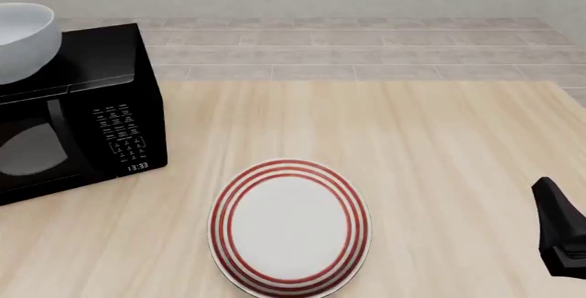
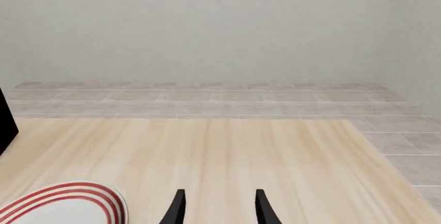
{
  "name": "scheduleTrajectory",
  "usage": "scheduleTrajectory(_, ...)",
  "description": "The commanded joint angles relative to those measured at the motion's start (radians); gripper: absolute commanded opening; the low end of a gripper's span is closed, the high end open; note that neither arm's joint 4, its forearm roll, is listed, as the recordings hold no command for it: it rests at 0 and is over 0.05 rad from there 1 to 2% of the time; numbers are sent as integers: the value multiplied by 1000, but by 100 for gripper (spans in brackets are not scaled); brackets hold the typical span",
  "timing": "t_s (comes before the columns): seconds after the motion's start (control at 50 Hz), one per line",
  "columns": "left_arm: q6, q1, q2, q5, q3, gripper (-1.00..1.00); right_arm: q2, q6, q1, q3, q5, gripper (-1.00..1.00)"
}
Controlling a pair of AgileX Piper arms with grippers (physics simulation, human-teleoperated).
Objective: Pick up the white bowl and put it on the plate.
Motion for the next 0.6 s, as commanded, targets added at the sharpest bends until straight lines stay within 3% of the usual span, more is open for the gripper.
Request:
scheduleTrajectory(0.02,50,24,64,-82,32,100,0,0,0,0,1,100)
scheduleTrajectory(0.1,59,21,66,-117,73,100,0,0,0,0,1,100)
scheduleTrajectory(0.16,119,-25,19,-139,122,100,0,0,0,0,1,100)
scheduleTrajectory(0.22,149,-8,26,-184,164,100,-1,0,0,0,1,100)
scheduleTrajectory(0.6,108,3,108,-228,155,100,-1,0,0,0,1,100)
